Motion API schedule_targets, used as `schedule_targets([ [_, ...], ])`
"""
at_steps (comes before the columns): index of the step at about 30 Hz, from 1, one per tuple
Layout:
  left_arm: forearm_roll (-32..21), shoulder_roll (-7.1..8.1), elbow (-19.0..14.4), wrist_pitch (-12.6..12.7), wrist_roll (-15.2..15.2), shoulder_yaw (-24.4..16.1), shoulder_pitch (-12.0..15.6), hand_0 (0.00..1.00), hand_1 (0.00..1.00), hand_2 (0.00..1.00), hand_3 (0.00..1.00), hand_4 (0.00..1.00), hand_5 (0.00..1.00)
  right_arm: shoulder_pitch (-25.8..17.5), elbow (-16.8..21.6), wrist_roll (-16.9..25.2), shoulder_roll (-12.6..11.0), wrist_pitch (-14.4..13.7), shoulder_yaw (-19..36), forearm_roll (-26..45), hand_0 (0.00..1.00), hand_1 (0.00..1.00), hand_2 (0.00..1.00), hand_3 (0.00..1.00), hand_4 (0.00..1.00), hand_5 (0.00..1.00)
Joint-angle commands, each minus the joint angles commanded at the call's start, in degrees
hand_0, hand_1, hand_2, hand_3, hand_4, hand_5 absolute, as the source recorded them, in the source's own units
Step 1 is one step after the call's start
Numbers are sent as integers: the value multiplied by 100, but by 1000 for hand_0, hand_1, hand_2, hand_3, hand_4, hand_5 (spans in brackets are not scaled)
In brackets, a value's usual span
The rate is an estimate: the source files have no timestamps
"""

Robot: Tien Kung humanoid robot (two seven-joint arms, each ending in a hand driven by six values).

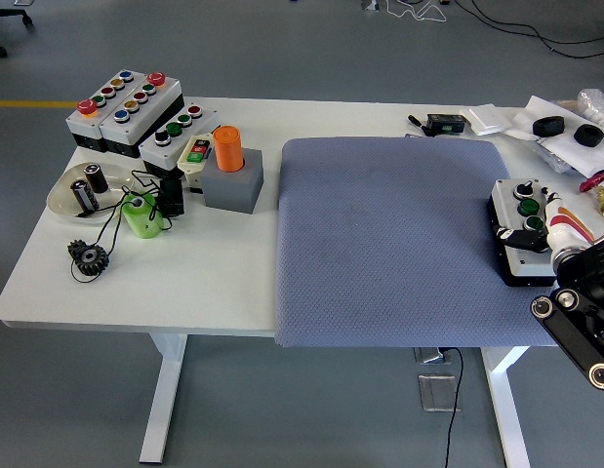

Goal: Pick up the button,place it on the desk,press the button,press the button

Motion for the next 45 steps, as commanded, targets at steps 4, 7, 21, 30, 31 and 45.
schedule_targets([
  [4,25,4,0,-3,2,-26,6,667,722,724,533,373,998,31,-48,17,4,-162,-53,57,776,667,797,965,847,194],
  [7,-47,8,0,-10,-15,36,5,667,722,724,533,373,998,51,-92,12,13,-200,-64,59,776,667,797,965,847,194],
  [21,-247,17,0,-24,-58,186,-19,667,721,725,530,374,998,133,-342,66,21,-92,-138,-119,440,441,566,907,786,134],
  [30,-157,11,0,-13,-46,77,-27,668,721,725,530,373,998,145,-578,442,56,-119,-155,337,413,439,576,925,764,128],
  [31,-143,9,0,-11,-45,58,-27,668,721,725,530,373,998,135,-567,562,52,-146,-163,516,413,439,576,925,764,128],
  [45,-252,12,0,-20,-71,156,-41,668,722,724,528,372,998,164,-425,731,-115,-353,-352,530,123,257,413,787,542,2],
])
